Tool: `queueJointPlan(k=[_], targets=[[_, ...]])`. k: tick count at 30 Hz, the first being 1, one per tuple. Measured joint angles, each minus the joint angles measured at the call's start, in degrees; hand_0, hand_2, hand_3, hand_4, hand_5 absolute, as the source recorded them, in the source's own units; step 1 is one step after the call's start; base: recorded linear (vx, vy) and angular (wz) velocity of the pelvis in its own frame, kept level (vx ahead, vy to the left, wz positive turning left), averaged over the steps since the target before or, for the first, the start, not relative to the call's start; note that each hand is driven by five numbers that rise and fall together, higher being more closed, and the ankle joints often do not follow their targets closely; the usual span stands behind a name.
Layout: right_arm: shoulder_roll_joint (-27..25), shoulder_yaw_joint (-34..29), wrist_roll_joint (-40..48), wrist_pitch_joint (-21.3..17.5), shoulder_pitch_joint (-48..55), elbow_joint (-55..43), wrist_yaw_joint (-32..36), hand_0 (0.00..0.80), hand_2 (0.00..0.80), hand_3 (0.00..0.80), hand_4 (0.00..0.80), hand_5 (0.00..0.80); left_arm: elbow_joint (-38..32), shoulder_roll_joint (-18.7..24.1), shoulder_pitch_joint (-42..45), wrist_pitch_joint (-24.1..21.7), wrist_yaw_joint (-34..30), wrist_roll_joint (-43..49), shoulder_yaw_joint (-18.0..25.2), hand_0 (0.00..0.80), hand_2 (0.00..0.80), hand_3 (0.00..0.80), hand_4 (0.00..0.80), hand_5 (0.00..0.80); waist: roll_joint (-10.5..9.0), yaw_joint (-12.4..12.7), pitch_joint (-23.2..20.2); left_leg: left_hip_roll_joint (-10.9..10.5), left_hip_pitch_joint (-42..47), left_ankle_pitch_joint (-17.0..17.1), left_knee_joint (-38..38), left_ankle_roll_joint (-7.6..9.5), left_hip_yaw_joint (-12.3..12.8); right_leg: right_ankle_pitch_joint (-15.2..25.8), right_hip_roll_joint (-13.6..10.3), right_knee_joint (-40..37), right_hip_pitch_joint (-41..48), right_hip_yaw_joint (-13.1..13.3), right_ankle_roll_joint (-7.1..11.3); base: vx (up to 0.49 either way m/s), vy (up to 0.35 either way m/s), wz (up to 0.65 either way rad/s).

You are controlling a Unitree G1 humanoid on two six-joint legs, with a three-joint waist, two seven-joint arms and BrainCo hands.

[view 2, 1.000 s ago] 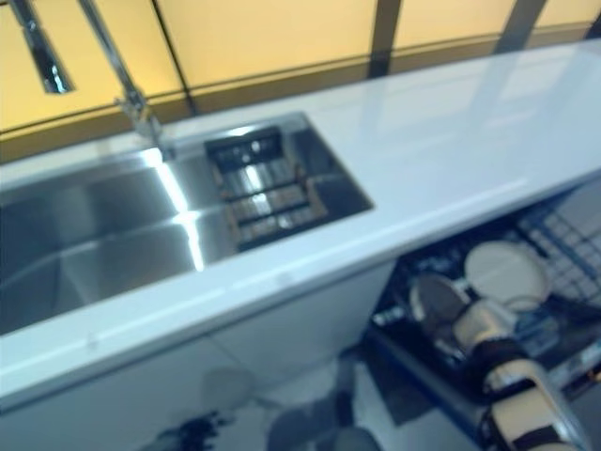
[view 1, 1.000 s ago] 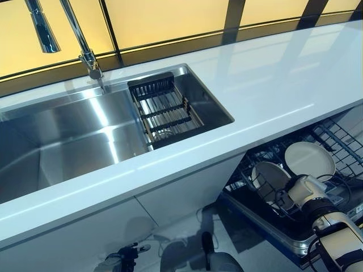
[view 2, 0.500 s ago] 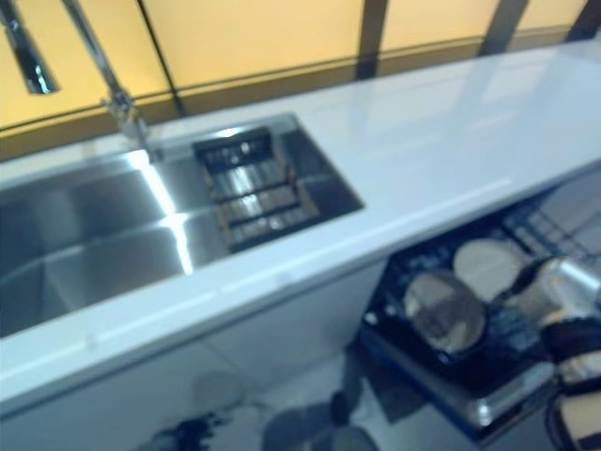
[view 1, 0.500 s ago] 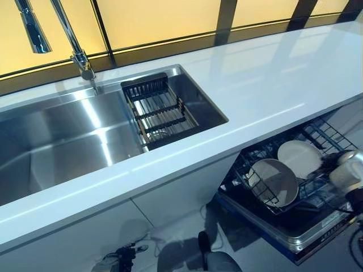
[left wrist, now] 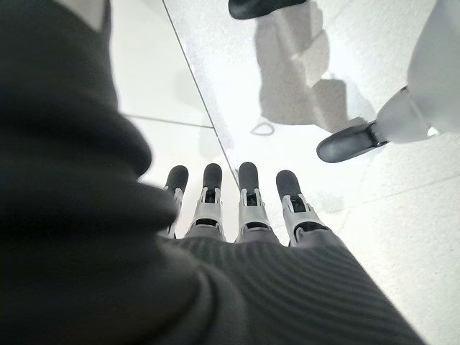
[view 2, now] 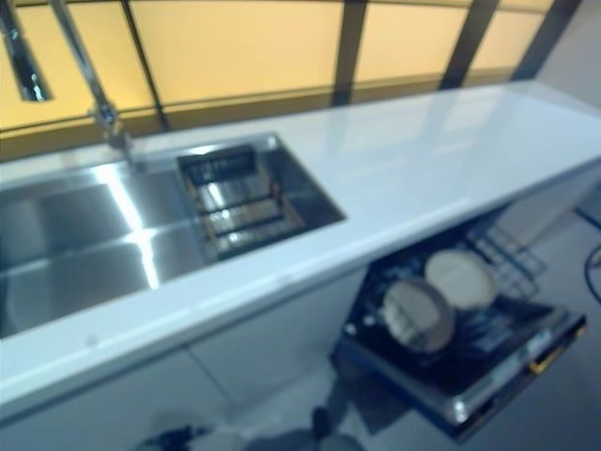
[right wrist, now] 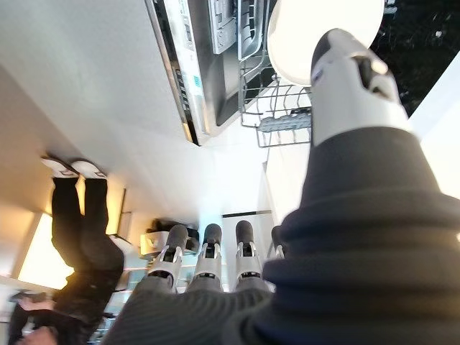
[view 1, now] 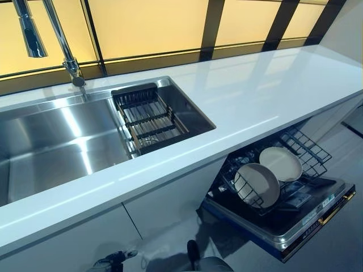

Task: Take plates into dishwasher

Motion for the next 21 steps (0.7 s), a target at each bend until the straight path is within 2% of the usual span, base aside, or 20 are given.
queueJointPlan(k=[2,3,4,5,6,7,8,9,10,11,12,13,14,15,18,19,21], targets=[[0.6,-4.9,0.5,-0.1,5.0,-0.7,-0.9,0.000,0.000,0.000,0.000,0.000,-0.4,1.3,0.6,0.5,0.0,0.0,0.1,0.000,0.000,0.000,0.000,0.000,-0.54,0.4,0.5,-0.6,0.3,0.1,0.0,-0.16,1.0,1.5,-0.1,0.0,-0.1,-0.6,-0.47,-0.372,-0.022,-0.23],[1.7,-7.5,0.5,0.0,7.1,-0.4,-1.2,0.000,0.000,0.000,0.000,0.000,-0.7,2.4,1.0,1.3,-0.1,0.0,0.1,0.000,0.000,0.000,0.000,0.000,-0.76,0.3,1.1,-0.8,0.5,-0.3,0.1,0.46,1.6,2.7,-0.1,0.1,-0.2,-2.0,-0.14,-0.320,0.007,-0.28],[2.2,-8.4,0.4,0.1,8.2,-0.3,-1.2,0.000,0.000,0.000,0.000,0.000,-0.8,3.0,1.1,1.8,-0.1,0.0,0.1,0.000,0.000,0.000,0.000,0.000,-0.70,0.2,1.4,-0.9,0.5,-0.4,0.3,0.70,2.1,3.8,0.0,0.0,-0.5,-2.1,1.06,-0.456,-0.017,-0.55],[3.4,-10.2,0.4,0.3,10.3,-0.2,-1.5,0.000,0.000,0.000,0.000,0.000,-1.4,4.4,1.2,2.6,-0.1,-0.1,0.1,0.000,0.000,0.000,0.000,0.000,-0.05,0.4,2.6,-1.0,-0.1,-0.8,0.4,1.59,3.3,7.8,0.5,-0.1,-2.3,-1.3,6.12,-0.444,-0.054,-0.45],[4.4,-12.5,0.4,0.3,12.9,0.6,-1.7,0.000,0.000,0.000,0.000,0.000,-1.5,5.3,1.6,3.1,-0.1,-0.2,0.6,0.000,0.000,0.000,0.000,0.000,1.32,0.1,3.4,0.7,-1.2,-0.1,0.1,2.38,2.9,7.7,0.6,1.9,-3.3,-1.7,4.92,-0.557,-0.116,-0.14],[4.3,-14.5,0.3,0.4,17.9,3.5,-2.0,0.000,0.000,0.000,0.000,0.000,-1.5,5.5,1.0,3.4,0.1,-0.3,1.6,0.000,0.000,0.000,0.000,0.000,3.75,0.0,3.6,3.0,-2.5,1.4,-0.5,2.41,3.0,-0.2,2.7,12.4,-6.2,-3.2,3.80,-0.321,-0.105,0.34],[4.2,-15.2,0.2,0.7,20.1,6.6,-2.1,0.000,0.000,0.000,0.000,0.000,-2.1,5.6,1.0,3.3,0.1,-0.4,2.1,0.000,0.000,0.000,0.000,0.000,5.50,0.2,3.6,4.8,-3.7,2.1,-0.4,1.90,3.0,-4.1,4.0,19.4,-7.5,-4.2,2.27,-0.406,-0.170,0.39],[4.1,-15.5,-0.1,0.7,21.9,10.8,-2.3,0.000,0.000,0.000,0.000,0.000,-2.6,6.5,1.3,3.3,0.0,-0.5,2.1,0.000,0.000,0.000,0.000,0.000,6.77,1.7,3.6,6.0,-5.0,3.3,0.4,0.93,2.5,-10.9,4.5,30.0,-8.3,-4.5,2.49,-0.418,-0.236,0.08],[4.0,-16.0,0.0,0.2,21.9,13.6,-2.8,0.000,0.000,0.000,0.000,0.000,-2.2,7.3,1.2,3.3,0.0,-0.5,2.1,0.000,0.000,0.000,0.000,0.000,5.82,3.4,3.2,5.9,-6.1,3.2,2.1,0.79,1.8,-16.2,3.3,33.8,-7.7,-4.7,2.20,-0.458,-0.266,-0.06],[4.0,-16.6,0.0,0.0,21.8,14.9,-3.1,0.000,0.000,0.000,0.000,0.000,-2.0,8.0,1.0,3.2,0.0,-0.5,2.1,0.000,0.000,0.000,0.000,0.000,5.36,4.2,3.1,5.7,-7.3,3.1,3.5,0.66,0.8,-18.3,2.6,32.8,-6.3,-5.4,1.89,-0.420,-0.292,-0.34],[4.3,-16.8,0.1,-1.7,18.9,20.8,-5.2,0.000,0.000,0.000,0.000,0.000,-0.5,9.4,0.2,2.5,0.2,-0.8,2.3,0.000,0.000,0.000,0.000,0.000,2.65,6.8,3.2,4.8,-10.1,2.7,7.9,0.98,-0.6,-22.3,0.5,25.1,-2.2,-9.3,-0.86,-0.354,-0.278,-0.54],[4.7,-16.9,0.5,-2.6,15.7,23.9,-7.1,0.000,0.000,0.000,0.000,0.000,0.7,9.2,-0.2,2.1,0.8,-1.6,2.7,0.000,0.000,0.000,0.000,0.000,2.30,9.5,4.6,5.9,-13.4,1.8,12.8,1.50,-1.8,-20.4,1.8,17.7,1.3,-9.1,-4.92,-0.408,-0.359,-0.39],[5.4,-16.8,1.2,-3.3,15.2,24.7,-9.0,0.000,0.000,0.000,0.000,0.000,0.9,8.4,-0.2,2.2,0.9,-2.5,2.9,0.000,0.000,0.000,0.000,0.000,1.84,10.2,4.7,5.1,-17.1,1.1,15.3,1.12,-4.1,-18.1,2.5,13.0,2.9,-8.3,-5.49,-0.322,-0.317,0.05],[6.2,-16.9,1.5,-3.4,15.6,25.3,-10.3,0.000,0.000,0.000,0.000,0.000,0.8,7.7,-0.3,2.2,0.9,-2.8,2.6,0.000,0.000,0.000,0.000,0.000,1.87,10.5,4.7,3.7,-19.3,1.2,14.2,1.23,-5.4,-16.9,2.8,11.0,3.5,-7.7,-6.05,-0.265,-0.270,0.36],[10.2,-19.4,2.7,-4.0,20.7,25.2,-11.6,0.000,0.000,0.000,0.000,0.000,0.6,7.4,0.8,2.1,0.9,-2.9,2.2,0.000,0.000,0.000,0.000,0.000,2.74,12.5,4.8,2.5,-22.7,3.9,10.3,3.82,-6.9,-15.7,6.9,8.6,4.5,-8.1,-8.32,-0.209,-0.226,0.12],[11.3,-20.5,2.7,-4.2,22.1,26.3,-11.7,0.000,0.000,0.000,0.000,0.000,0.7,7.4,1.6,2.1,0.9,-3.0,2.2,0.000,0.000,0.000,0.000,0.000,2.44,13.0,5.0,2.4,-22.9,5.6,10.0,4.09,-7.1,-15.6,7.7,7.5,5.0,-8.0,-8.70,-0.160,-0.184,0.03],[11.9,-22.1,2.7,-4.2,25.3,27.5,-12.5,0.000,0.000,0.000,0.000,0.000,1.3,7.3,3.1,2.2,0.9,-3.7,2.2,0.000,0.000,0.000,0.000,0.000,2.45,12.6,5.3,2.7,-22.7,8.4,8.7,3.45,-7.9,-15.3,8.6,7.0,5.6,-8.4,-9.10,-0.144,-0.169,0.06]])
